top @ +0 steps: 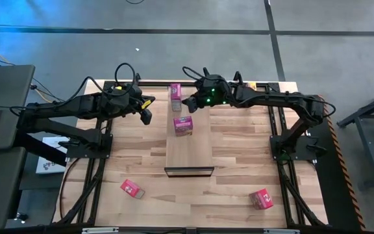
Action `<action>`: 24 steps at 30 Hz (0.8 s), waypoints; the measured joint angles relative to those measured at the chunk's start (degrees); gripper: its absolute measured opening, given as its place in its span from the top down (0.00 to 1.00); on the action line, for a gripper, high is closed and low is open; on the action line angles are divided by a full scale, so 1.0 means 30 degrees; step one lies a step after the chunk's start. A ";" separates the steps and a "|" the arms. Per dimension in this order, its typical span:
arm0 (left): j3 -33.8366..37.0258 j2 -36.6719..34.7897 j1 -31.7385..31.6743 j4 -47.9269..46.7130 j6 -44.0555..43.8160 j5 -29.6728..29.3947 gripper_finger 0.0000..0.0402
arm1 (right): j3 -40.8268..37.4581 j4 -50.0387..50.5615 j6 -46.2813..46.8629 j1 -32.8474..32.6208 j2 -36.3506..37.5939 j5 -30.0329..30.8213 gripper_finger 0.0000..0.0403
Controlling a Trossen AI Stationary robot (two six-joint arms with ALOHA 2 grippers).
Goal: Stack cereal on shelf
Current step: Put the purple cereal box on the shelf aligned with the other purple cereal box
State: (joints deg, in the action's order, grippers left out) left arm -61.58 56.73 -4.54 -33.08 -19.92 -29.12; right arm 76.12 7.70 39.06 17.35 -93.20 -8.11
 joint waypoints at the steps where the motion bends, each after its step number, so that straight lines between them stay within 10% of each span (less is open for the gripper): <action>1: 0.0000 0.0000 0.0000 -0.0005 0.0000 0.0018 0.99 | -0.0002 0.0030 -0.0520 0.0162 0.0374 -0.0167 1.00; 11: 0.0000 0.0000 0.0007 -0.0007 -0.0139 0.0123 0.99 | 0.0035 -0.0644 -0.3636 -0.0330 0.3504 -0.3390 0.94; 24: 0.0000 0.0000 0.0000 -0.0018 -0.0350 0.0602 0.99 | 0.6143 0.6454 -0.9310 -0.2973 0.0987 -0.5022 0.21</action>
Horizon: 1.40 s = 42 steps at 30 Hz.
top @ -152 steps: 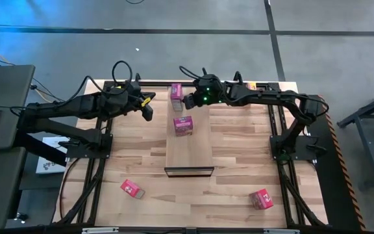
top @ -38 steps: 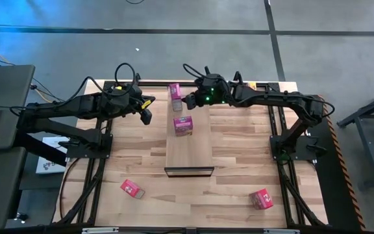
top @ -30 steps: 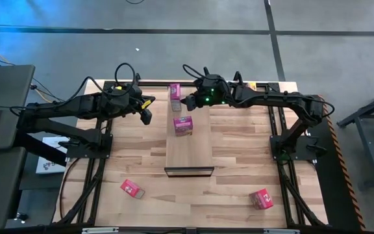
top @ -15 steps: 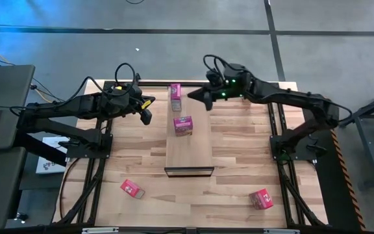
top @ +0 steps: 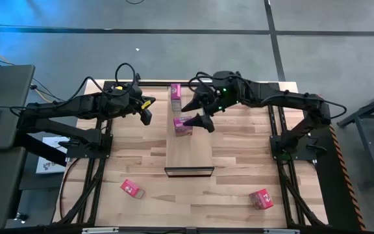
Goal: Stack cereal on shelf
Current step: Put the purple cereal box on the shelf aligned with the other purple cereal box
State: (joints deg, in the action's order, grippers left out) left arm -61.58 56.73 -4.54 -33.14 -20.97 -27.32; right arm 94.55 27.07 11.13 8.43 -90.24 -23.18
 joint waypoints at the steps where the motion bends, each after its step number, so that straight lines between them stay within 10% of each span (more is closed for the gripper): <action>1: 0.0000 0.0000 0.0000 -0.0007 -0.0007 0.0061 0.99 | 0.0576 0.0842 -0.0603 0.0005 -0.0184 0.0068 0.18; 42: 0.0000 0.0007 0.0007 0.0018 0.2040 0.0046 0.99 | 0.1955 0.3364 -0.5572 -0.0134 -0.1104 0.1494 0.12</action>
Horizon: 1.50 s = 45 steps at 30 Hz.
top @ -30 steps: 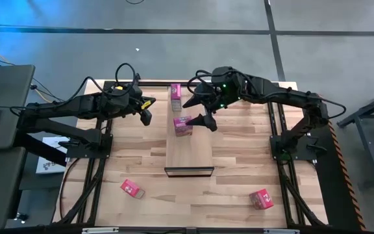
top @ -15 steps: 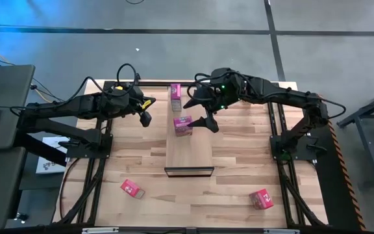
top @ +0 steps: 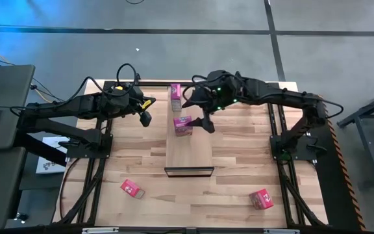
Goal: Stack cereal on shelf
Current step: Put the purple cereal box on the shelf aligned with the other purple cereal box
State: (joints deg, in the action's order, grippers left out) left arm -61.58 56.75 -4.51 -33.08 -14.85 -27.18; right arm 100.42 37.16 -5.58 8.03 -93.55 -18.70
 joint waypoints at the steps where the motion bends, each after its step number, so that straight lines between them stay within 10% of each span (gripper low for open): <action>1: 0.0006 0.0000 0.0000 -0.0013 0.0000 0.0000 0.99 | -0.0002 0.0141 0.0000 0.0000 -0.0205 -0.0098 0.12; 23: 0.0007 0.0000 0.0000 -0.0022 0.0007 -0.0007 0.99 | -0.0012 0.3140 -0.2361 -0.0109 -0.3402 0.1063 0.14; 45: 0.0007 0.0000 -0.0007 -0.0014 0.0678 -0.0022 0.99 | -0.0005 0.6530 -0.2598 0.0339 -0.2243 0.0764 0.75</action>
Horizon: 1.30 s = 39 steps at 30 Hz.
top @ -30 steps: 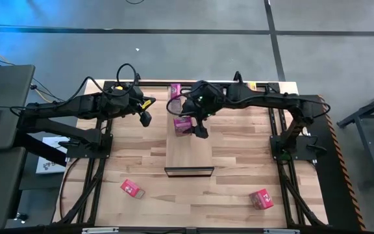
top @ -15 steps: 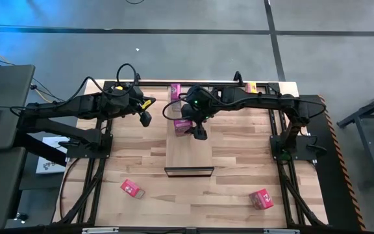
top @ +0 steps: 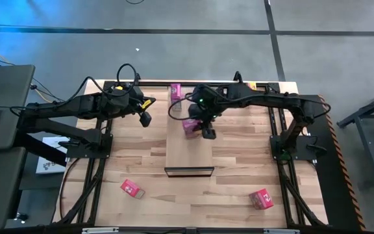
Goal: Stack cereal on shelf
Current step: Put the purple cereal box on the shelf aligned with the other purple cereal box
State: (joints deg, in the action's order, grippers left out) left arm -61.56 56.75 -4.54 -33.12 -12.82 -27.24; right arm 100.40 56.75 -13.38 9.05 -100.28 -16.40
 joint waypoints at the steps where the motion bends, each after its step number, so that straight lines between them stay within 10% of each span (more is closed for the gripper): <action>1: 0.0000 0.0000 0.0003 -0.0003 -0.0003 0.0000 0.99 | 0.0000 0.0489 0.0004 0.0146 0.0197 0.0081 0.75; 15: 0.0000 0.0000 0.0000 0.0029 0.0000 -0.0109 0.99 | -0.0007 0.1570 0.6138 0.1820 0.3367 0.8521 0.74; 22: 0.0000 0.0000 0.0000 0.0036 0.0271 -0.0109 0.99 | -0.0446 0.1707 0.6581 0.1826 0.3891 0.9049 0.74; 32: 0.0000 0.0000 0.0000 0.0081 0.0357 -0.0131 0.99 | -0.9148 -0.6991 1.3337 0.1449 0.9392 0.9344 0.74; 39: 0.0000 0.0000 0.0003 0.0087 0.0357 -0.0131 0.99 | -0.7999 -0.8820 1.5318 0.1454 0.7845 1.0348 0.74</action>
State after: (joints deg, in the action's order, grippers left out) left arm -61.56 56.75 -4.53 -32.86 -11.75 -27.64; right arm 76.40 30.29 32.58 13.41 -76.74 14.64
